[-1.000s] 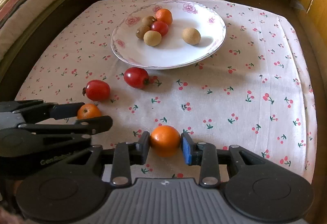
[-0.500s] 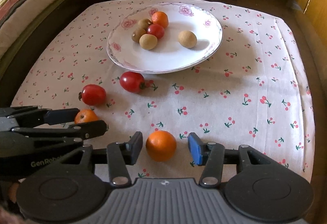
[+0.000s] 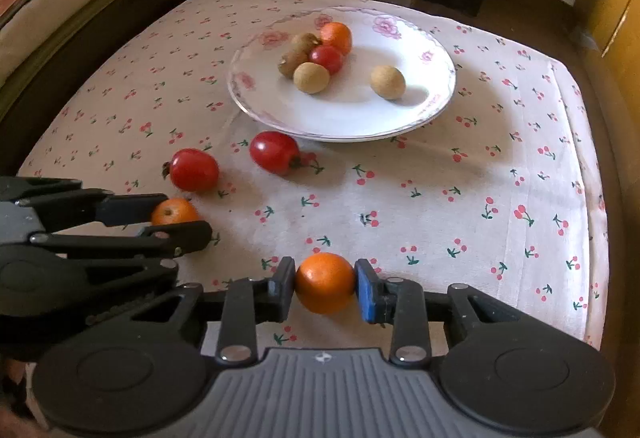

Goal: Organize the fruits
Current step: 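Close the left tool on the second mandarin while the right tool holds its mandarin, then carry both mandarins in both tools over the white plate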

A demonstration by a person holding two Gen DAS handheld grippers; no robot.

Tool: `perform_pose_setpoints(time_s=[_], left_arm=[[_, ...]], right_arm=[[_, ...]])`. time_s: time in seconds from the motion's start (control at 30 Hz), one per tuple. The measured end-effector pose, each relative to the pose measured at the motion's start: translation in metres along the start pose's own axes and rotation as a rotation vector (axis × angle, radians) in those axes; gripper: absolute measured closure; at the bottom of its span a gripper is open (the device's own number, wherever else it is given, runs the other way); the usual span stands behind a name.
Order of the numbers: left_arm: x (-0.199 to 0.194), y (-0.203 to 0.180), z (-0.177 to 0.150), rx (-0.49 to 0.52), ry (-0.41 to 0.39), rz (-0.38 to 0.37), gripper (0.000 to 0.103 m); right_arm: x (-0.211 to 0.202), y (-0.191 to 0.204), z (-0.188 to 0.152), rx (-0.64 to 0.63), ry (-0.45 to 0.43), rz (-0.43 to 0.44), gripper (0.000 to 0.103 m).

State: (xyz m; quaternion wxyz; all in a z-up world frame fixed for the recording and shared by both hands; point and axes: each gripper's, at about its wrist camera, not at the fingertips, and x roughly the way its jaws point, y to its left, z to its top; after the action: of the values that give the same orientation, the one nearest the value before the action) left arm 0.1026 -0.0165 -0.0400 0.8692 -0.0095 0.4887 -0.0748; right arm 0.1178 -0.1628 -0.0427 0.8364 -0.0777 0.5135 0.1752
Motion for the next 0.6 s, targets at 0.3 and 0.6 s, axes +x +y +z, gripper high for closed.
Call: perform_pose_setpoints(time_s=[0.3,0.6], left_arm=[[-0.016,-0.005,-0.004,-0.011,-0.027,-0.037,0.062],[-0.043,-0.016,-0.003,-0.011,-0.059,0.002,0.062]], right_arm=[[-0.024,-0.002,-0.004,0.018,-0.042,0.011,0.069],[-0.053,-0.004,-0.01,0.029,-0.095,0.007,0.069]])
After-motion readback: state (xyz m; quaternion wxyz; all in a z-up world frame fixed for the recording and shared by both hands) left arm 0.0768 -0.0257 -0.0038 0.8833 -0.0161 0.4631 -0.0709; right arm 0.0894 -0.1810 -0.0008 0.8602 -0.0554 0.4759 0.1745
